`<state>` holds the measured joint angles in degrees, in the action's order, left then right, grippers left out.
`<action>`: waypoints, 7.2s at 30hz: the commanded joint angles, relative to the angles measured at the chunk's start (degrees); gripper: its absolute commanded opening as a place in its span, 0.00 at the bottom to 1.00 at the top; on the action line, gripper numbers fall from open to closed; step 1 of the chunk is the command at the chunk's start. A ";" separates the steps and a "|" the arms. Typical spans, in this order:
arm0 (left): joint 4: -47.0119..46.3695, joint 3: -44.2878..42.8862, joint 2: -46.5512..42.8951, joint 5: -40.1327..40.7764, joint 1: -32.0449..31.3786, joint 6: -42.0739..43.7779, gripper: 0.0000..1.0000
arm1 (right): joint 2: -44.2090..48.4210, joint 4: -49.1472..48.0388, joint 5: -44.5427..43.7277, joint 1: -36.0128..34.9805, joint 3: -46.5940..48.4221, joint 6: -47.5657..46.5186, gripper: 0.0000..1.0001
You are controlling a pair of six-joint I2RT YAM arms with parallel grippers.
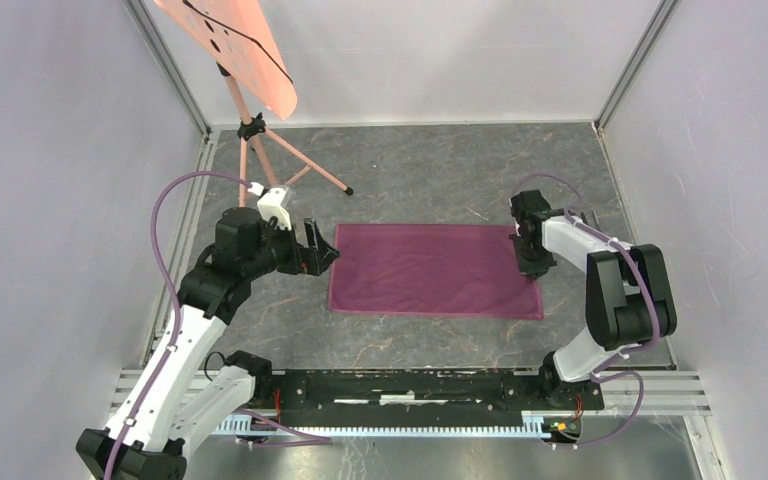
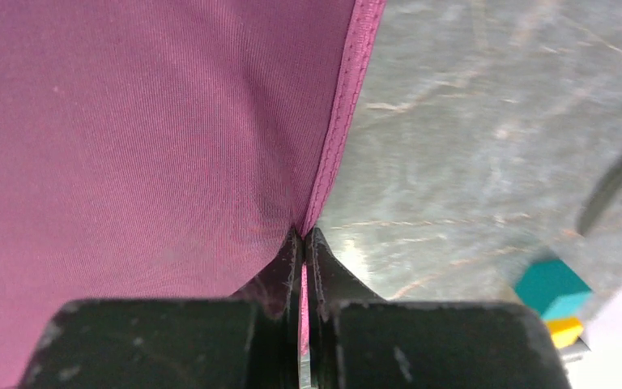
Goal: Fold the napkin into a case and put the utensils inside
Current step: Pick up the rectangle-folded napkin from the center of the board, then fold the rectangle-folded napkin at the center of the board.
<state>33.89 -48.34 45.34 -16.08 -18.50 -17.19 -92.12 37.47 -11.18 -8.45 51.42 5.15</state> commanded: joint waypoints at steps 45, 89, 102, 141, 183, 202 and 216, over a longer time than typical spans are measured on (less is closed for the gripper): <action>-0.89 0.25 0.16 1.65 -0.11 3.30 1.00 | -17.95 -15.54 24.68 -38.15 29.36 22.94 0.00; -1.01 0.43 -0.56 1.33 -0.06 3.31 1.00 | -26.60 -15.93 26.38 -39.93 38.05 25.25 0.00; -0.96 0.46 -0.52 1.22 -0.12 3.39 1.00 | -27.50 -16.54 27.26 -40.06 37.96 25.53 0.00; -0.94 0.57 2.26 2.28 -0.12 3.30 1.00 | -8.66 -52.43 45.47 -28.37 -2.37 29.02 0.63; -1.03 0.61 2.59 1.68 -0.13 3.48 1.00 | -17.39 -57.39 47.57 -25.09 1.88 32.23 0.41; -1.13 0.70 2.58 1.16 -0.12 3.44 1.00 | -20.10 -58.73 48.17 -24.94 3.18 33.50 0.42; -1.20 0.66 2.67 1.24 -0.07 3.39 1.00 | -21.20 -65.57 50.07 -31.36 3.82 40.44 0.39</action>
<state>34.15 -47.59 48.07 -14.04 -18.50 -17.19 -112.71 -22.24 37.34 -36.91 53.52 41.69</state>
